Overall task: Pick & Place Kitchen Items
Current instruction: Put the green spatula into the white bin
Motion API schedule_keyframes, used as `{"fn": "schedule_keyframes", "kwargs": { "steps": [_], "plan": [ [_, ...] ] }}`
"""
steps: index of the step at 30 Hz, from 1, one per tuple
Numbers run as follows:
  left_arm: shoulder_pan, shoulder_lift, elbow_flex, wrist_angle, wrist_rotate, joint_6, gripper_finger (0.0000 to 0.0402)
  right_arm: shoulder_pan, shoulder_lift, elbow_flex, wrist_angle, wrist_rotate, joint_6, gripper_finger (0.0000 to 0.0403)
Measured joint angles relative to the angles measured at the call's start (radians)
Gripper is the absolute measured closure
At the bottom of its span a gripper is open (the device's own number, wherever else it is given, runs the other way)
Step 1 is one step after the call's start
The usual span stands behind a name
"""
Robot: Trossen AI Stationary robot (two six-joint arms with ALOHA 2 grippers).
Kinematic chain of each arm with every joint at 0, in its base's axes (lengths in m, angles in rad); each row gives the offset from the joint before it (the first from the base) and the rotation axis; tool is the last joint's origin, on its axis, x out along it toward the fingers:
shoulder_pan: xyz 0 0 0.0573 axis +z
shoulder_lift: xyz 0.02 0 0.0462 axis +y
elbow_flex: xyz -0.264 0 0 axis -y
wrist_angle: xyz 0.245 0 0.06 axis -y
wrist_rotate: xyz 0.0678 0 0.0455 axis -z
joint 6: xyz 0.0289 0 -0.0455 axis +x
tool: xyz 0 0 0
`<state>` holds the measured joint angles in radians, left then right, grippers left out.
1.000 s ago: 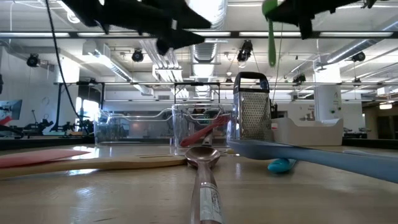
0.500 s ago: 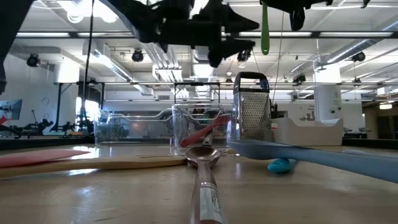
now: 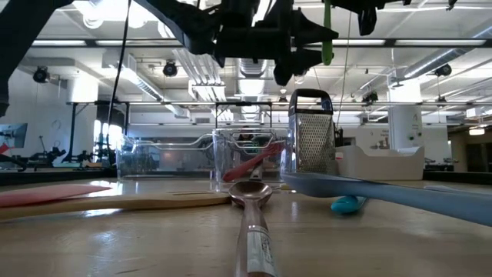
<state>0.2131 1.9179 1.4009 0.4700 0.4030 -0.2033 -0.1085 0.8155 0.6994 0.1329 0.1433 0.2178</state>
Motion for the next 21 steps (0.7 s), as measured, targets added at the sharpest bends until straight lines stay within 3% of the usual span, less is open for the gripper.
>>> {"fn": "schedule_keyframes", "kwargs": {
  "steps": [4, 9, 15, 21],
  "plan": [
    [0.0, -0.002, -0.003, -0.001, 0.007, 0.02, 0.0237, 0.0, -0.007, 0.0, 0.006, -0.012, -0.009, 0.0392],
    [-0.001, -0.004, -0.003, 0.001, 0.011, 0.046, 0.0363, -0.001, -0.006, 0.0, 0.004, -0.01, -0.012, 0.0392],
    [-0.001, -0.012, 0.008, -0.049, 0.014, 0.04, 0.0367, -0.001, -0.005, 0.0, 0.003, -0.017, -0.008, 0.0388],
    [0.001, -0.055, 0.063, -0.312, 0.023, 0.123, 0.0367, 0.0, -0.066, -0.002, -0.006, -0.028, 0.014, 0.0345]
  ]
}}
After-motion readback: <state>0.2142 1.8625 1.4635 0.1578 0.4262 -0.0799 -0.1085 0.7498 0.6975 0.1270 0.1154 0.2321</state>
